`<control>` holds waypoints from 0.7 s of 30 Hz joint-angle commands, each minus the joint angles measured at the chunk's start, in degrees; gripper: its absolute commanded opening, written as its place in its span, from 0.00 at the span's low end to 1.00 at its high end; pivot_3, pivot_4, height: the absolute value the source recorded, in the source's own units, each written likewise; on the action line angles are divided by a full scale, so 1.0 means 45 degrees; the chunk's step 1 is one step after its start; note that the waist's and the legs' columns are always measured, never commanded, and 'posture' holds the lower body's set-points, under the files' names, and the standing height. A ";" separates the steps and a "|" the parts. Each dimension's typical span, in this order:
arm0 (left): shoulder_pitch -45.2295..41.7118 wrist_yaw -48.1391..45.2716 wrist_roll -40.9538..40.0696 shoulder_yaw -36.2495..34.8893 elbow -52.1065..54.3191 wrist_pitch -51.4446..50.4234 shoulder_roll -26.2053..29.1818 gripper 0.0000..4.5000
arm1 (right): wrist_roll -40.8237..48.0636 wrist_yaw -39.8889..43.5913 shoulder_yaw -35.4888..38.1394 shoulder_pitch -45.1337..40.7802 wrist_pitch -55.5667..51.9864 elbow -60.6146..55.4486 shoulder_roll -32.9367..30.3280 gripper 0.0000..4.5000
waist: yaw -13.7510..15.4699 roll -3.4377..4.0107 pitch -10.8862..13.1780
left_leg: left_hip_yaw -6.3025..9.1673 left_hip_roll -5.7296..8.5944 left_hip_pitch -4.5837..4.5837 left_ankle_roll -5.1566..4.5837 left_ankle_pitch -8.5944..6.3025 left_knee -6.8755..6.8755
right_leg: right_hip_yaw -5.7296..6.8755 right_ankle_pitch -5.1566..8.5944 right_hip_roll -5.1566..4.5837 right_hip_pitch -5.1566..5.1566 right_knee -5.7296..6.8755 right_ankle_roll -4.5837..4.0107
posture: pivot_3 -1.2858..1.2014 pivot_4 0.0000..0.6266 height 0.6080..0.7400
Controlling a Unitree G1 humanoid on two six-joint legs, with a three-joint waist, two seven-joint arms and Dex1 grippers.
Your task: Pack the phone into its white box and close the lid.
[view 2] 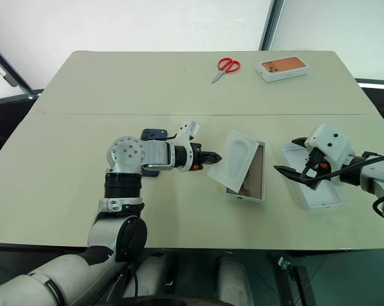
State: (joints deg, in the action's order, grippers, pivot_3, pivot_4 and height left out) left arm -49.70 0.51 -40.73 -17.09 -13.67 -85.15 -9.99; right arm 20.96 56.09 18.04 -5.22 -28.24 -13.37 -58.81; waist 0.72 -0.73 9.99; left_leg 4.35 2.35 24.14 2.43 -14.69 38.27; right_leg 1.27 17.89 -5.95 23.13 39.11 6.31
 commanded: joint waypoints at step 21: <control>0.1802 -0.2044 -0.1535 0.1145 0.4354 -0.0210 0.1695 0.99 | 0.0255 -0.0186 -0.0789 -0.0687 0.0029 -0.0770 0.0409 1.00 | -0.0116 0.0007 -0.0004 | -0.0002 -0.0008 -0.0009 0.0003 0.0002 -0.0003 | -0.0007 0.0000 0.0006 0.0000 0.0003 -0.0001 | 0.52 0.24 0.68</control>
State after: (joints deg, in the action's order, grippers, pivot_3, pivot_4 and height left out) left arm -41.78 -7.09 -48.20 -11.74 2.19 -88.96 -4.41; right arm 21.12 55.48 14.59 -7.46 -28.02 -14.24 -57.31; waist 0.19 -0.70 9.97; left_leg 4.33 2.30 24.07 2.46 -14.67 38.23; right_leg 1.21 17.89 -5.90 23.13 39.14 6.30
